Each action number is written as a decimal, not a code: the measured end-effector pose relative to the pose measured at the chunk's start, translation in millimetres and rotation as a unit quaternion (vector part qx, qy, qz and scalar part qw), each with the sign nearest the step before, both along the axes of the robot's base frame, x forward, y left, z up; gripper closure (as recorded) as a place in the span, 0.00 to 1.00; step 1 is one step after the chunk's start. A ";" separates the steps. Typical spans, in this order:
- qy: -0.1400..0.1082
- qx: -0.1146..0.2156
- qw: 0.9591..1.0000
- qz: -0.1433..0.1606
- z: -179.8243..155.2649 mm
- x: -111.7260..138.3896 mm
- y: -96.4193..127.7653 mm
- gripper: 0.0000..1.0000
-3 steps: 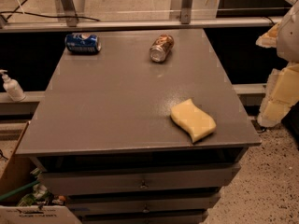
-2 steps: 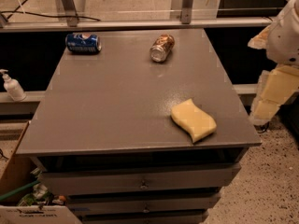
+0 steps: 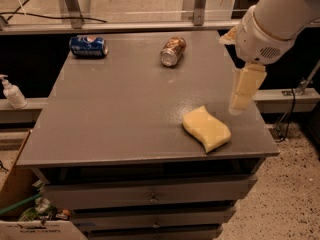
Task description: Pick orange can
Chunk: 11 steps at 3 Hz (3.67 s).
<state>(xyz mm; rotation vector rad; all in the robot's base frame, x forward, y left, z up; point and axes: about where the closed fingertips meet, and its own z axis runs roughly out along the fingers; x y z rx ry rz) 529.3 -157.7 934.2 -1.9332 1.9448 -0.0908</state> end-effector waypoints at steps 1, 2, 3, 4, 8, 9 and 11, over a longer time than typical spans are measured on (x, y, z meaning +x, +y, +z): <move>-0.040 0.001 0.997 0.060 7.1 45.5 11.8 0.00; -0.040 0.001 0.997 0.060 7.1 45.5 11.9 0.00; -0.043 -0.008 0.997 0.068 11.8 44.9 13.8 0.00; -0.054 -0.034 0.994 0.092 -3.0 85.6 15.7 0.00; -0.092 -0.155 0.956 0.233 -60.1 226.1 46.8 0.00; -0.107 -0.159 0.934 0.301 -71.3 240.2 52.4 0.00; -0.093 -0.167 0.883 0.428 -86.9 253.0 70.6 0.00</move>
Offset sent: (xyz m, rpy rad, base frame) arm 0.0359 0.0098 0.0018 0.0025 -0.0539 0.0864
